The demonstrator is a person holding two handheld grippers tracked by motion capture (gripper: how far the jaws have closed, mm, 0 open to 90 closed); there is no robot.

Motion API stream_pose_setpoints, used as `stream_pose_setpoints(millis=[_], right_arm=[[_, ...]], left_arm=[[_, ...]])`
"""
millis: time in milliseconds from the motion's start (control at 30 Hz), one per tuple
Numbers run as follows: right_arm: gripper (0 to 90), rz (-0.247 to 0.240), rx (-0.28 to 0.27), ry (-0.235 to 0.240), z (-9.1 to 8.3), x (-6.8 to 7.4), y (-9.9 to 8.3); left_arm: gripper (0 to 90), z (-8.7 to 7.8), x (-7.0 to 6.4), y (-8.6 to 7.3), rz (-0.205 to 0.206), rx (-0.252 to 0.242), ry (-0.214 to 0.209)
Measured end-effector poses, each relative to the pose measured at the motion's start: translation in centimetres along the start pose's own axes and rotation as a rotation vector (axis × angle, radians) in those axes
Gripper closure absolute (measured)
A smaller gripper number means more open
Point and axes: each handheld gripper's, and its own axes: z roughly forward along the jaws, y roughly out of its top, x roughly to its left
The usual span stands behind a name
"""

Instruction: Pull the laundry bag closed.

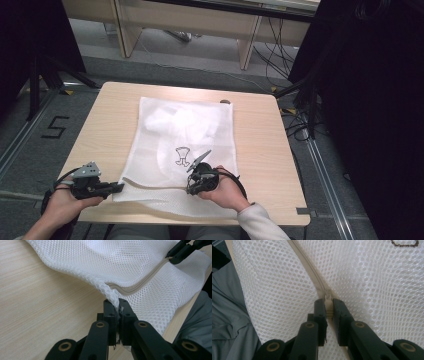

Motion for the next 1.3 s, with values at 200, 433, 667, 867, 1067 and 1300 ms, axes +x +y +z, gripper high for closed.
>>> stream_pose_setpoints(millis=[200, 433, 667, 867, 1067, 1300], right_arm=[[82.6, 0.005, 0.007, -0.014, 0.1, -0.2, -0.4], [82.6, 0.03, 0.012, -0.01, -0.3, -0.1, -0.5], [82.6, 0.031, 0.014, -0.02, -0.5, -0.4, -0.9], [82.6, 0.035, 0.016, -0.023, -0.7, -0.5, -1.2], [82.6, 0.023, 0.01, -0.018, -0.7, -0.7, -1.3], [82.6, 0.025, 0.011, -0.019, -0.8, -0.8, -1.5]], left_arm=[[85.5, -0.1, 0.1, 0.1, 0.004, 0.025, -0.006], [85.5, -0.1, 0.1, 0.1, -0.002, 0.016, -0.011], [85.5, 0.0, 0.0, 0.0, -0.003, 0.0, -0.001], [85.5, -0.1, 0.1, 0.1, 0.003, 0.021, -0.004], [85.5, 0.0, 0.0, 0.0, 0.001, 0.003, 0.001], [85.5, -0.1, 0.1, 0.1, 0.003, 0.024, -0.011]])
